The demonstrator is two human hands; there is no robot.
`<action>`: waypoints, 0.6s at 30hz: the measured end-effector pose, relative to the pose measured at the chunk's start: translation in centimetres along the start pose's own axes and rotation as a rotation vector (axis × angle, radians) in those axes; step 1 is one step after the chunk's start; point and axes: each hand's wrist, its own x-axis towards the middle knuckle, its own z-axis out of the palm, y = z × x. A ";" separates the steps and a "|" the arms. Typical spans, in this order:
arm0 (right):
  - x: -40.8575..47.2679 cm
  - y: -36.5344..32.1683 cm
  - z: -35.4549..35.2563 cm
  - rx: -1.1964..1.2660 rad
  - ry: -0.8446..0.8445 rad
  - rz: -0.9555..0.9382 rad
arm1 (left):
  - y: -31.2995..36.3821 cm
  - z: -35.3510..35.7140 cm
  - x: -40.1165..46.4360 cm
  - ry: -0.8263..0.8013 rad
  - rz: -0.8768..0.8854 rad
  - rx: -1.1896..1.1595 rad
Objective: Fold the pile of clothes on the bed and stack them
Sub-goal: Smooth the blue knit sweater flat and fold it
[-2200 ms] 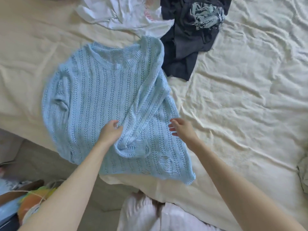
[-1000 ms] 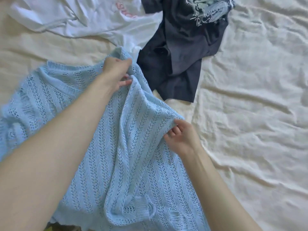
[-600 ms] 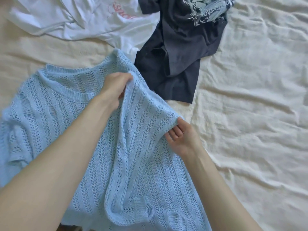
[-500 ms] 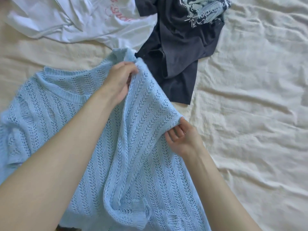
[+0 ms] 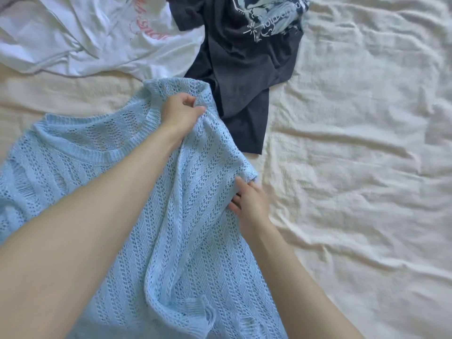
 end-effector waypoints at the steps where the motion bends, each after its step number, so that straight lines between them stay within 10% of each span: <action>1: -0.1 0.1 0.0 -0.064 -0.002 -0.015 | 0.0 -0.1 0.0 0.026 0.012 0.016; 18: -6.9 11.4 -5.4 -1.091 -0.239 -0.202 | -16.1 -2.4 -26.4 0.225 -0.061 0.372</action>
